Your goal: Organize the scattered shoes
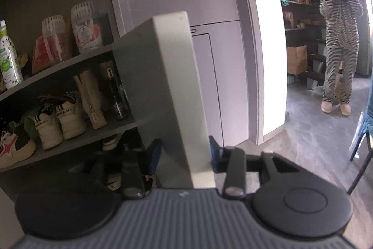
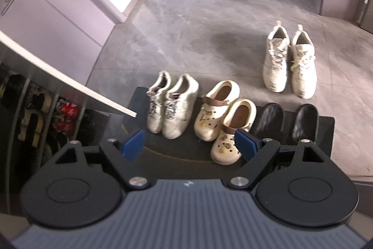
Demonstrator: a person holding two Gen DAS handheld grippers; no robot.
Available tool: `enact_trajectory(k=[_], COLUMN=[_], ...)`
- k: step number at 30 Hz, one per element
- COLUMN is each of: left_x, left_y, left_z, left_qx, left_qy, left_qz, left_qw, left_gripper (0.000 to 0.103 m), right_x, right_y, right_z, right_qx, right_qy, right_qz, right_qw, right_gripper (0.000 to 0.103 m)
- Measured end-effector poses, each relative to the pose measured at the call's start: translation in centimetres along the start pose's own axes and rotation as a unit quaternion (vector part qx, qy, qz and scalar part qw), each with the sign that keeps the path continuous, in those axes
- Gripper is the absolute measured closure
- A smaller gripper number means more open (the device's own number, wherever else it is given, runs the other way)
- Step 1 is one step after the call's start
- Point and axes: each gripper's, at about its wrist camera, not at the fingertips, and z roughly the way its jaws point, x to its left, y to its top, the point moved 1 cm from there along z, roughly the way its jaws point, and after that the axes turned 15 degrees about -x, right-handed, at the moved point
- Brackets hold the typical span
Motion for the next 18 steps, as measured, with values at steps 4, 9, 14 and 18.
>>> enact_trajectory(k=[4, 9, 14, 18], left_x=[-0.1, -0.2, 0.3, 0.5], left_y=[-0.3, -2.5, -7.6, -14.6], left_z=[-0.1, -2.3, -6.0, -9.5], left_qx=[0.000, 0.006, 0.034, 0.056], left_qy=[-0.002, -0.059, -0.144, -0.239], left_qz=[0.010, 0.033, 0.068, 0.105], left_qw=[0.9999, 0.9977, 0.9867, 0.9638], left_gripper=[0.053, 0.026, 0.019, 0.017], right_x=[-0.8, -1.8, -2.7, -3.9], right_y=[0.3, -0.1, -2.6, -6.7], right_z=[0.4, 0.7, 0.7, 2.1], right_qx=[0.002, 0.002, -0.009, -0.024], right_qy=[-0.007, -0.028, -0.080, -0.112], right_qz=[0.006, 0.006, 0.011, 0.015], right_qw=[1.000, 1.000, 0.997, 0.993], right_gripper=[0.017, 0.017, 0.017, 0.017])
